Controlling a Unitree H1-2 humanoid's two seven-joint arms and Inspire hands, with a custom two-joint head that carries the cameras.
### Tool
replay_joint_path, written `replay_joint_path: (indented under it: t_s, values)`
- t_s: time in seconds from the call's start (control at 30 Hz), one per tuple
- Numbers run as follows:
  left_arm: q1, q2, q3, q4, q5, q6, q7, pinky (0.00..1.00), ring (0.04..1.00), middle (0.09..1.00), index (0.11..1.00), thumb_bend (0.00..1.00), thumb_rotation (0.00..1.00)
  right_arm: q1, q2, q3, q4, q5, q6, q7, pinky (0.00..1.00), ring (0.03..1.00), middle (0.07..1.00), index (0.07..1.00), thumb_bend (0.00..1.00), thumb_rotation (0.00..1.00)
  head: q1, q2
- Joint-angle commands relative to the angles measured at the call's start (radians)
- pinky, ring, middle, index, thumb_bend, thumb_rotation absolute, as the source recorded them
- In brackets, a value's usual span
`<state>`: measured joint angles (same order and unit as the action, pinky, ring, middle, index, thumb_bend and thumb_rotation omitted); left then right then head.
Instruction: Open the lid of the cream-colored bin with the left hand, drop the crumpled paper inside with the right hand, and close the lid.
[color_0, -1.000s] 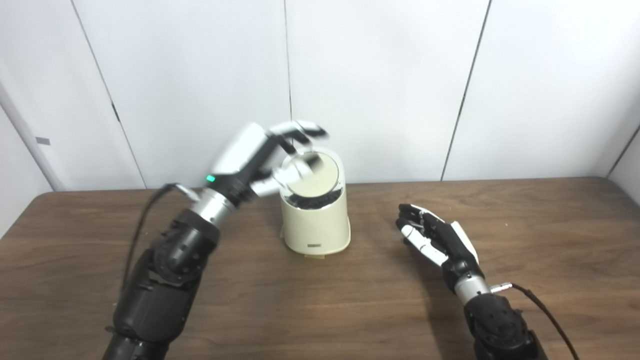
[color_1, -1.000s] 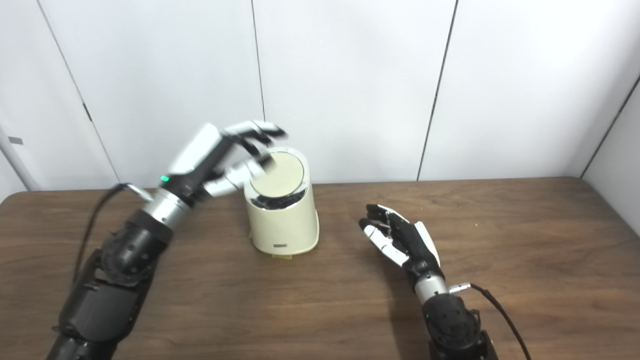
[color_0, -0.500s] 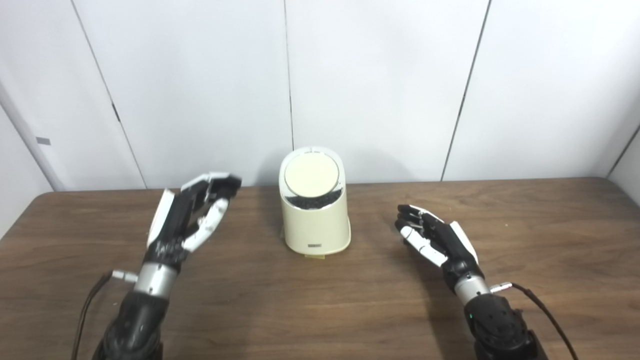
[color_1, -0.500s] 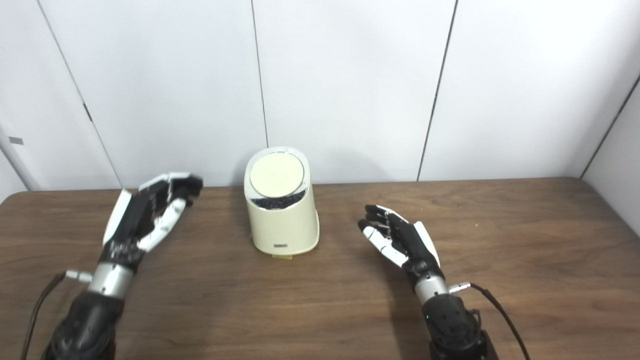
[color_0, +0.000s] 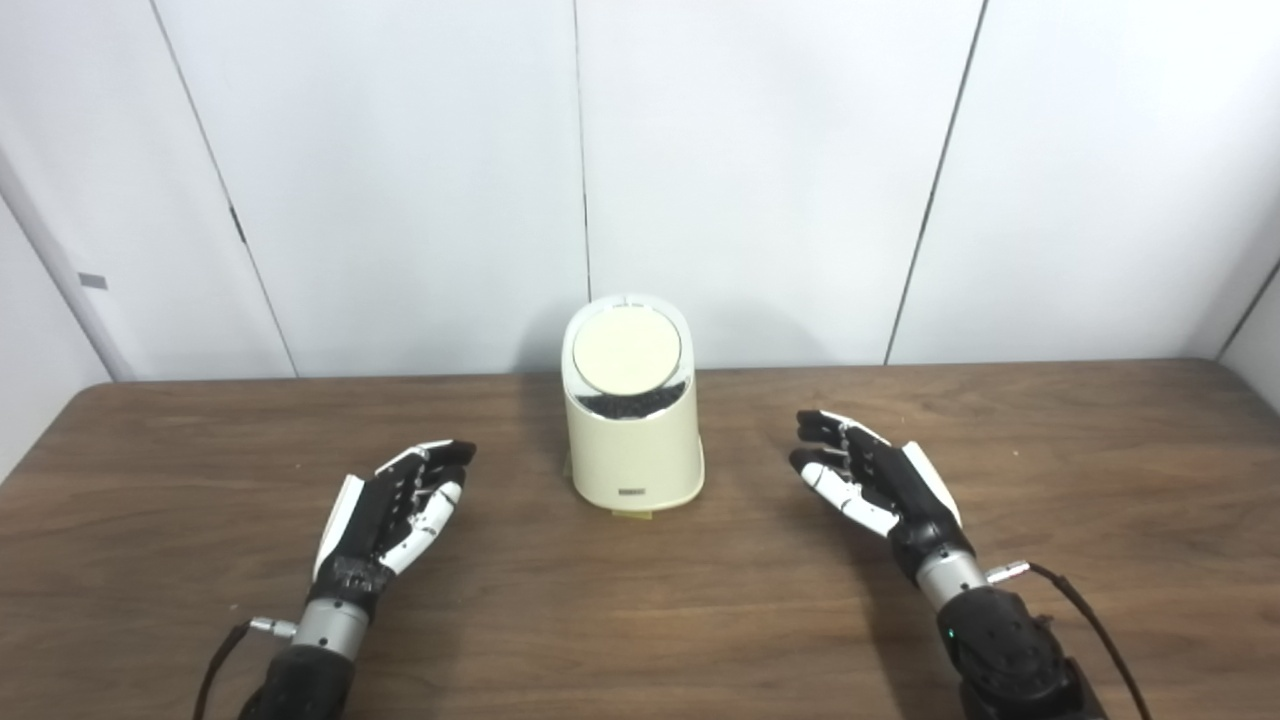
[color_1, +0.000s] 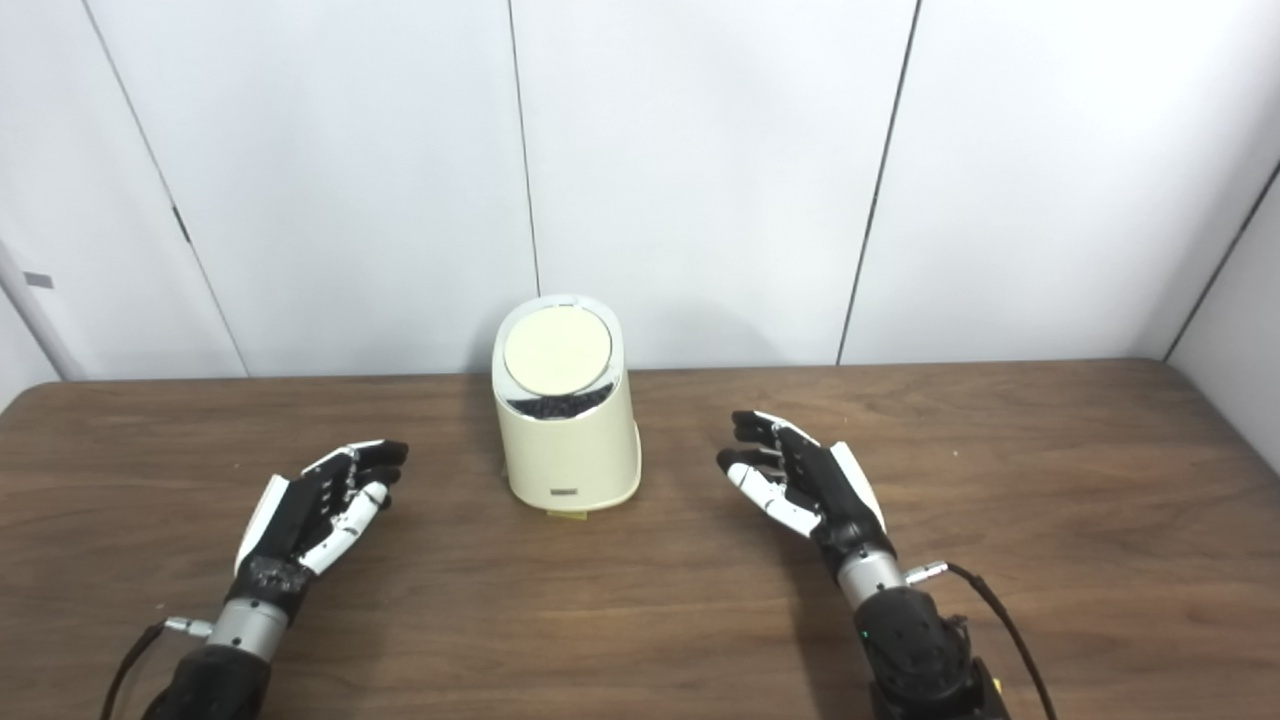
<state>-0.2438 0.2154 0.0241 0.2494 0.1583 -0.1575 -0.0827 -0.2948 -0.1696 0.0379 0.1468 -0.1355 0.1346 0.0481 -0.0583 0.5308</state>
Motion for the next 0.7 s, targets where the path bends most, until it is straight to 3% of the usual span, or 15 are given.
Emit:
replay_joint_path:
  t_s: [0.0,0.13,0.37,0.57,0.67]
  values:
    - [-0.026,0.022,-0.031,0.012,0.029,0.021,-0.016,0.68,0.769,0.780,0.759,0.27,0.45,-0.026,-0.016,0.001,0.000,-0.013,0.000,0.002,0.68,0.769,0.813,0.799,0.25,0.52,0.000,0.002]
    - [-0.054,0.094,-0.128,0.049,0.132,0.115,-0.080,0.74,0.811,0.822,0.809,0.27,0.61,-0.034,-0.030,0.019,0.002,-0.033,0.022,0.012,0.66,0.753,0.803,0.796,0.24,0.56,0.000,0.001]
    - [-0.108,0.170,-0.289,0.111,0.194,0.245,-0.218,0.74,0.831,0.847,0.856,0.30,0.57,-0.044,-0.042,0.032,0.009,-0.057,0.052,0.011,0.62,0.715,0.776,0.774,0.26,0.47,0.001,-0.001]
    - [-0.135,0.202,-0.335,0.124,0.191,0.286,-0.250,0.72,0.826,0.844,0.856,0.33,0.65,-0.048,-0.056,0.043,0.022,-0.071,0.025,0.012,0.60,0.703,0.768,0.771,0.25,0.43,0.004,-0.003]
    - [-0.136,0.206,-0.341,0.118,0.181,0.296,-0.251,0.71,0.822,0.842,0.855,0.33,0.64,-0.050,-0.052,0.038,0.026,-0.060,0.031,0.009,0.60,0.705,0.767,0.769,0.25,0.43,0.004,-0.002]
